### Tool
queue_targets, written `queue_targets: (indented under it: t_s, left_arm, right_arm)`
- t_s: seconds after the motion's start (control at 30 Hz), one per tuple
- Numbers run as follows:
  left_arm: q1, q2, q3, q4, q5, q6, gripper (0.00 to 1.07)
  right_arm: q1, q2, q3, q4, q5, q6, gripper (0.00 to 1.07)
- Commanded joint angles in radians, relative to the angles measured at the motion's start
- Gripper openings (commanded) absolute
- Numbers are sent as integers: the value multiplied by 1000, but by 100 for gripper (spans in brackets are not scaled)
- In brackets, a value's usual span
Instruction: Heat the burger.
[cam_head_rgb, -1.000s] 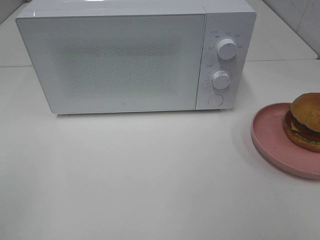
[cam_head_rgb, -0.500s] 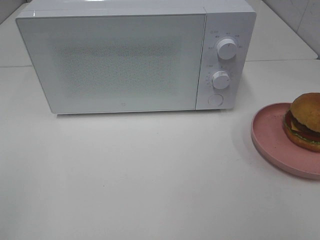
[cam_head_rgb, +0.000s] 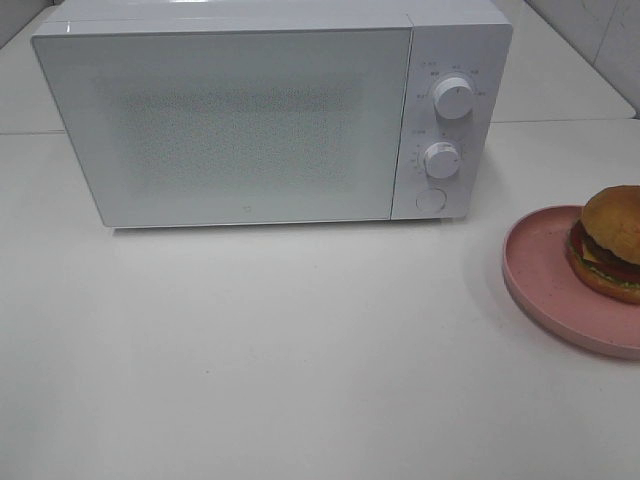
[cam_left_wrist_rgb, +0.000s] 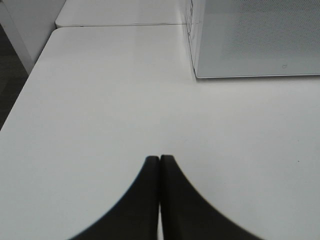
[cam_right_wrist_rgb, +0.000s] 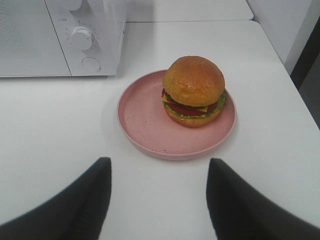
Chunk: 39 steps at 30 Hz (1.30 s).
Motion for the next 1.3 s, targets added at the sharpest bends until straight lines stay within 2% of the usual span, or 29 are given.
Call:
queue_targets:
  t_s: [0.03, 0.23, 1.3]
  left_arm:
    - [-7, -26, 2, -3, -15, -4, 0]
    - [-7, -26, 2, -3, -15, -4, 0]
    - [-7, -25, 2, -3, -15, -4, 0]
  right_arm:
    - [-8, -24, 3, 0, -13, 6, 54]
    - [27, -24, 3, 0, -13, 6, 54]
    - [21, -24, 3, 5, -13, 6, 54]
